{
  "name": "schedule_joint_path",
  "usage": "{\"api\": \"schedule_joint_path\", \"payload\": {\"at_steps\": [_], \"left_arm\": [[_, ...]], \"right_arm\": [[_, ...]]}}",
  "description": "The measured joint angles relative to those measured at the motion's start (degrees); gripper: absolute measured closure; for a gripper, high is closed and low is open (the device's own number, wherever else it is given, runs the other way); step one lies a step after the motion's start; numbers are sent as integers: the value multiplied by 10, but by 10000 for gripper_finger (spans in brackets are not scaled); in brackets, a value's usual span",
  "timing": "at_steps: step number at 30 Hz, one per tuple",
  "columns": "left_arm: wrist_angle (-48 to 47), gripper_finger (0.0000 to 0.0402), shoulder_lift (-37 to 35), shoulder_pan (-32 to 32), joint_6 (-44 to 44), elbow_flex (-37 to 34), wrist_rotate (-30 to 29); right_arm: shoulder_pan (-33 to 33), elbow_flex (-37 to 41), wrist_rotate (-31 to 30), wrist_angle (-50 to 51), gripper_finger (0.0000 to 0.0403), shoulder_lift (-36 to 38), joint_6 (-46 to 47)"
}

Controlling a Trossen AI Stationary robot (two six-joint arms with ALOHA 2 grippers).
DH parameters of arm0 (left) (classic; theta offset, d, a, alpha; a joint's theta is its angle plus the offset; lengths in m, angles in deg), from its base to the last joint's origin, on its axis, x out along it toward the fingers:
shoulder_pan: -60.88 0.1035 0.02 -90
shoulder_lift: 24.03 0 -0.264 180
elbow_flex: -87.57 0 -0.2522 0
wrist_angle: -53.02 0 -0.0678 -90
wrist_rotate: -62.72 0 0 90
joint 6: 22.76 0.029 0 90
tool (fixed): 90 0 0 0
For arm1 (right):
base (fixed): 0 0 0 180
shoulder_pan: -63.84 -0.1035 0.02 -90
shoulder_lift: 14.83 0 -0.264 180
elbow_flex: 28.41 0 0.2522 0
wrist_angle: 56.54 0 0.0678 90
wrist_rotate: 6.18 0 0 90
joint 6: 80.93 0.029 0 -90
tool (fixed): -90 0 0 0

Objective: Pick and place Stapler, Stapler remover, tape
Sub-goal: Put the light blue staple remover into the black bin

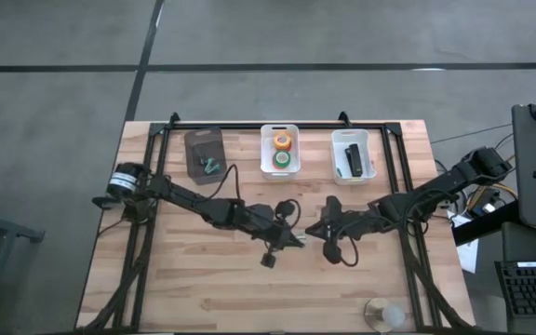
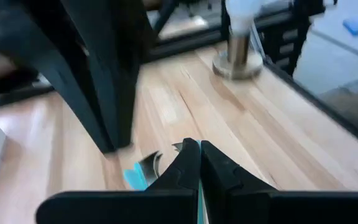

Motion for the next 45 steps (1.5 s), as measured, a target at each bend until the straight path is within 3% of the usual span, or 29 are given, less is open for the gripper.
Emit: {"api": "schedule_joint_path", "payload": {"at_steps": [12, 20, 26, 35, 41, 45], "left_arm": [[-22, 400, -1, 2, 0, -1, -3], [-69, 398, -6, 10, -7, -1, -59], [-113, 399, -23, 14, -67, -1, -106], [-121, 399, -67, 21, -123, -28, -126], [-119, 399, -131, 44, -152, -81, -154], [-118, 398, -186, 62, -180, -122, -166]], "right_arm": [[1, 0, -58, 20, 259, 2, -8], [-9, 11, -59, 47, 226, 2, 42], [-39, 38, -62, 47, 234, 2, 80], [-112, 72, -139, 39, 271, 2, 111], [-136, 88, -162, 37, 312, 2, 112], [-139, 92, -162, 37, 360, 2, 111]]}}
